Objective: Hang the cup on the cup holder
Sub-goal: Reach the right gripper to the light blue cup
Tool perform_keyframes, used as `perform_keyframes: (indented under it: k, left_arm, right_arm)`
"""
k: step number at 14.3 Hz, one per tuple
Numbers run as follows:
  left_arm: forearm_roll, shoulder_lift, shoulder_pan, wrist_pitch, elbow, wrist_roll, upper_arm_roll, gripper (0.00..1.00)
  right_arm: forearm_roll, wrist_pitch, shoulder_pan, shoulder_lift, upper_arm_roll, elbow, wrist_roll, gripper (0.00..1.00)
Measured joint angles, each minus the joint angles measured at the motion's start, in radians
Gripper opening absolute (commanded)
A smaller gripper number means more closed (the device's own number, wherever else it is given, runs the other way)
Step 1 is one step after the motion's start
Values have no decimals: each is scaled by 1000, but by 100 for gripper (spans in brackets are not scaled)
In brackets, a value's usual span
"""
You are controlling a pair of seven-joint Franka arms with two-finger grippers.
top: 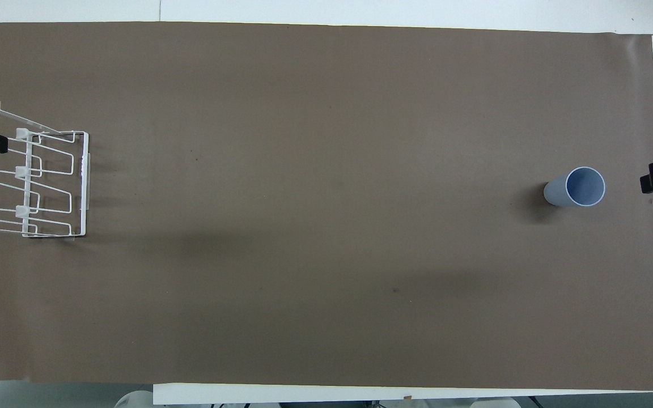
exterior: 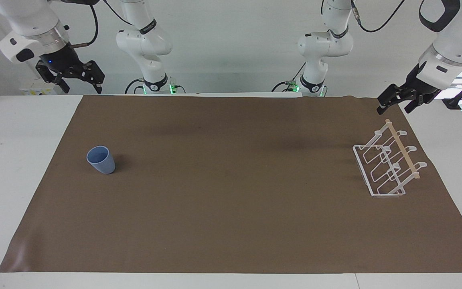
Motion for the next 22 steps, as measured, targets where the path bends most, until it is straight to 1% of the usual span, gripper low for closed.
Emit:
perform_keyframes:
  k: [5,8,10,12,14,16,18,22]
  left_arm:
    - [26,5,0,-22,16,11,1,100]
    - [27,0,3,-29,35,15,3,100]
    - [27,-2,2,-36,36,16,-2,100]
    - [27,-2,3,-36,36,16,-3,100]
    - [27,-2,10,-36,36,16,-1,100]
    - [27,-2,25,-36,36,16,3,100]
    - [27,-2,45,-36,36,20,5,100]
    - [27,-2,52,-32,36,22,4,100]
  right_arm:
    - [0,-2,3,-1,1,-5,0,100]
    - [0,6,3,-8,3,-25,-3,100]
    - [-1,127,-7,-24,-2,-97,-68,100]
    - [-1,284,-60,-34,-8,-221,-174,100]
    - [-1,423,-115,-17,-14,-344,-262,100]
    - [-1,526,-147,19,-15,-426,-303,100]
    - [-1,583,-162,62,-15,-464,-312,100]
    - [-1,680,-162,132,-10,-473,-313,100]
